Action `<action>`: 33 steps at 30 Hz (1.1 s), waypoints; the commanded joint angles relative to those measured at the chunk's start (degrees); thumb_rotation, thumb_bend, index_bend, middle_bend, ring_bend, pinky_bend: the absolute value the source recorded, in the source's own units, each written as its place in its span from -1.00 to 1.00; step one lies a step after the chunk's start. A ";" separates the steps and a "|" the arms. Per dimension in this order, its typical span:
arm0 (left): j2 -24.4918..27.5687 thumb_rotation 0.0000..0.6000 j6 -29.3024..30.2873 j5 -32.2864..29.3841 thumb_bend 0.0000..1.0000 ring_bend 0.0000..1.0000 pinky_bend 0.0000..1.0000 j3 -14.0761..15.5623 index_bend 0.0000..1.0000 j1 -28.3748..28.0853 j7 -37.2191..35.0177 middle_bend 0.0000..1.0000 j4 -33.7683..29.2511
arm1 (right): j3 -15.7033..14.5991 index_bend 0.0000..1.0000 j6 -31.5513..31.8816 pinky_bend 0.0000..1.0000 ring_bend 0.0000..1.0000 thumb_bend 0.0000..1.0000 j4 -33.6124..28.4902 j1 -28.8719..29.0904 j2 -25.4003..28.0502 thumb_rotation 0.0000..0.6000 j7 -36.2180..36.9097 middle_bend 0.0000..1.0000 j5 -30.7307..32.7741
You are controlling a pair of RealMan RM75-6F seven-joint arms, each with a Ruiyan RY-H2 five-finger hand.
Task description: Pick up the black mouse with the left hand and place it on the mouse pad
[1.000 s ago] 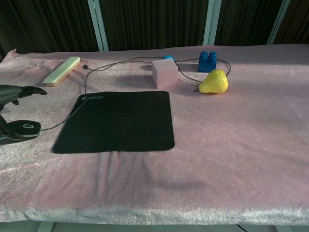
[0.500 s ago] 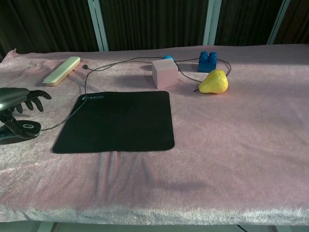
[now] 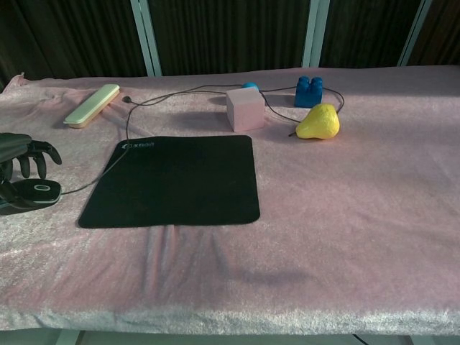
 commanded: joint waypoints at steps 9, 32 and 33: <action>-0.71 1.00 1.29 -3.05 -0.64 -0.15 0.02 0.63 -0.37 -0.65 4.98 -0.09 1.26 | -0.10 -1.00 -0.20 -0.62 -0.97 -0.91 -0.03 0.15 0.04 1.00 0.05 -1.00 -0.08; -2.29 1.00 7.60 4.64 0.23 0.32 0.54 0.79 -0.02 -1.57 8.87 0.42 -3.91 | -0.21 -1.00 -0.18 -0.62 -0.97 -0.91 -0.25 0.09 0.19 1.00 -0.05 -1.00 0.03; -2.67 1.00 7.92 4.97 0.23 0.32 0.54 0.70 -0.02 -1.68 9.18 0.42 -4.14 | -0.23 -1.00 -0.09 -0.62 -0.97 -0.91 -0.23 0.07 0.22 1.00 0.06 -1.00 -0.03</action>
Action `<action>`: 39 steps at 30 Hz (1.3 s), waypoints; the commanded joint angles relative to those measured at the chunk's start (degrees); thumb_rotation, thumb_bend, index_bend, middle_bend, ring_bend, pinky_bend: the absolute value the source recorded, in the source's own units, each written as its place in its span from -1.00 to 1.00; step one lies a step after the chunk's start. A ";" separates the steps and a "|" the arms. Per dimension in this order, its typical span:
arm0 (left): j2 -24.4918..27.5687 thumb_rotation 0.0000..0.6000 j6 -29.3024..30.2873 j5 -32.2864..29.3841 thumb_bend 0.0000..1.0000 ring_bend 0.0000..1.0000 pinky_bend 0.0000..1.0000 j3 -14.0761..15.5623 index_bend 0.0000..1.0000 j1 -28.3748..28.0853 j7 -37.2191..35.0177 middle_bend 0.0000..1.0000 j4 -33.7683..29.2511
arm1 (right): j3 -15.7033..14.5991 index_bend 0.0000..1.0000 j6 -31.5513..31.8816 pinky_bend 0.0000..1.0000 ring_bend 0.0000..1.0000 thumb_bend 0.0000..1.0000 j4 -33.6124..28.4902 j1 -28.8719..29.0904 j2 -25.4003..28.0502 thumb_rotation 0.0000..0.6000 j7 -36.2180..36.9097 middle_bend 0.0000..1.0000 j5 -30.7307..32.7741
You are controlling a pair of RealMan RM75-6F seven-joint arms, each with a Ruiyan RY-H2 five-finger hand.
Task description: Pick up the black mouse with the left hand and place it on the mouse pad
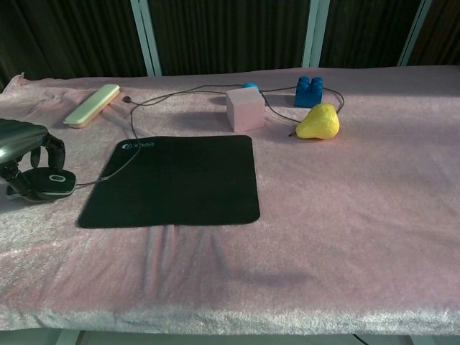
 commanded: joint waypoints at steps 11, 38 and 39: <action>-11.18 1.00 0.11 1.23 0.23 0.32 0.54 -2.96 -0.02 -4.92 5.47 0.42 -1.23 | -0.29 -1.00 1.08 -0.62 -0.97 -0.91 0.74 -0.07 0.50 1.00 2.08 -1.00 -0.98; -18.36 1.00 0.29 -5.41 -0.36 -0.70 -0.15 -5.93 -0.97 -8.96 11.36 -0.93 2.29 | -1.10 -1.00 0.78 -0.62 -0.97 -0.91 1.31 0.24 0.69 1.00 2.35 -1.00 -2.27; -17.57 1.00 -0.48 -6.25 -0.38 -0.77 -0.18 -6.16 -0.99 -8.70 10.39 -0.97 1.44 | -1.09 -1.00 0.59 -0.62 -0.97 -0.91 1.29 0.29 0.62 1.00 2.15 -1.00 -2.21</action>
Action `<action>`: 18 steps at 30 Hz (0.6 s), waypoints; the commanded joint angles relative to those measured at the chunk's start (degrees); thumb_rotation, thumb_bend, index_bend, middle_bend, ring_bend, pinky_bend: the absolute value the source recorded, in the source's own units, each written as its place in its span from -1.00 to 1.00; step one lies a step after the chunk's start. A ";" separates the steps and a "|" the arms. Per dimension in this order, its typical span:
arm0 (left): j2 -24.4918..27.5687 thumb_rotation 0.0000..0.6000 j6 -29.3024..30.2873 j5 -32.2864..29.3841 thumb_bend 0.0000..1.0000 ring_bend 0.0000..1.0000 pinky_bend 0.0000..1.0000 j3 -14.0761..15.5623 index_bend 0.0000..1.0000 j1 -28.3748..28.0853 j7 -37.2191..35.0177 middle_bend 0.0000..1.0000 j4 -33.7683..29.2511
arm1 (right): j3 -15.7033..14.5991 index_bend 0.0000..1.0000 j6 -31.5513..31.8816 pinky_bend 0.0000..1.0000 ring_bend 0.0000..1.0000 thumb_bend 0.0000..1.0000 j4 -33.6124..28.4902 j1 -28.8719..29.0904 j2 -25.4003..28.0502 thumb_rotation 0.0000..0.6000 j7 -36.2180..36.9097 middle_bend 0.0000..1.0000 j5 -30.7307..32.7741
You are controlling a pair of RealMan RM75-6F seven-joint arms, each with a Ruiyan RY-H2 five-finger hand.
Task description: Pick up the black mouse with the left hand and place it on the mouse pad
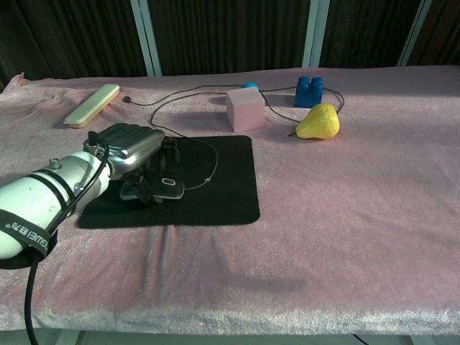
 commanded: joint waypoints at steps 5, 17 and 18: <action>3.58 1.00 -2.99 -2.74 -0.43 -1.00 -0.27 -0.13 -1.00 0.73 -3.34 -1.00 -3.72 | 0.04 -1.00 -0.52 -0.62 -0.97 -0.91 -0.14 0.16 -0.19 1.00 -0.65 -1.00 0.23; 12.61 1.00 0.05 -4.55 -0.45 -1.00 -0.30 3.42 -1.00 1.58 1.38 -1.00 -13.90 | 0.03 -1.00 -0.95 -0.62 -0.97 -0.91 -0.40 0.31 -0.23 1.00 -1.19 -1.00 0.46; 14.02 1.00 0.83 -4.68 -0.45 -1.00 -0.31 3.80 -1.00 1.83 1.93 -1.00 -15.07 | 0.06 -1.00 -0.91 -0.62 -0.97 -0.91 -0.42 0.29 -0.23 1.00 -1.22 -1.00 0.53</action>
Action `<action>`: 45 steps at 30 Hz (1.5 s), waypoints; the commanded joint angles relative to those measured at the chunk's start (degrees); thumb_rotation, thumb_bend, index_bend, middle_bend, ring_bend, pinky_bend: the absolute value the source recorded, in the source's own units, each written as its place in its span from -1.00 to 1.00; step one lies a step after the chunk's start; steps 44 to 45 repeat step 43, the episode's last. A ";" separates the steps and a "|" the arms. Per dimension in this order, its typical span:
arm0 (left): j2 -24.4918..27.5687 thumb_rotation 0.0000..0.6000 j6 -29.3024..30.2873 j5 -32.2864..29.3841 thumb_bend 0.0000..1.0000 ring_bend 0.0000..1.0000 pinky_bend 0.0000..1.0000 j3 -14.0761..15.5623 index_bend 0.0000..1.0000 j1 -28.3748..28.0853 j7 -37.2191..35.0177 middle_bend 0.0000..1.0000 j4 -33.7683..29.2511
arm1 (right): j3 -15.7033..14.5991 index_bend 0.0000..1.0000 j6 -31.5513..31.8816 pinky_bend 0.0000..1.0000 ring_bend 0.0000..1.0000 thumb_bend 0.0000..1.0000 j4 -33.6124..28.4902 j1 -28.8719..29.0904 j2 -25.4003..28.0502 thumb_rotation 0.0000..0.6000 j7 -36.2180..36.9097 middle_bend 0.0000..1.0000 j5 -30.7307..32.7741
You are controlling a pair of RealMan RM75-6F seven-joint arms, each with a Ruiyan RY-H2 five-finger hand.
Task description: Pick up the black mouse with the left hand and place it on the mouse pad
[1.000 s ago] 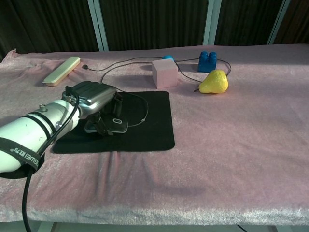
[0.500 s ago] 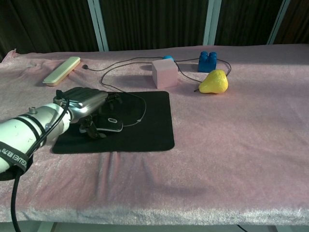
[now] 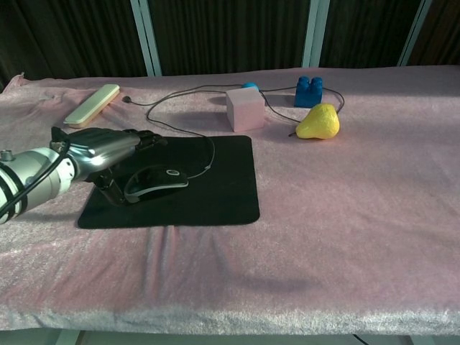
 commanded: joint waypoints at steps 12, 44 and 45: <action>19.69 1.00 8.54 3.87 -0.44 -0.99 -0.38 5.12 -1.00 7.02 -2.34 -1.00 -9.11 | 0.23 -1.00 0.97 -0.62 -0.97 -0.91 0.07 -0.26 0.14 1.00 0.78 -1.00 0.20; 19.81 1.00 31.40 33.32 -0.42 -0.96 -0.45 14.76 -0.93 33.04 -19.48 -0.96 0.21 | 1.73 -1.00 3.38 -0.62 -0.97 -0.91 -0.31 -2.56 -1.56 1.00 -2.17 -1.00 2.87; 19.81 1.00 31.40 33.32 -0.42 -0.96 -0.45 14.76 -0.93 33.04 -19.48 -0.96 0.21 | 1.73 -1.00 3.38 -0.62 -0.97 -0.91 -0.31 -2.56 -1.56 1.00 -2.17 -1.00 2.87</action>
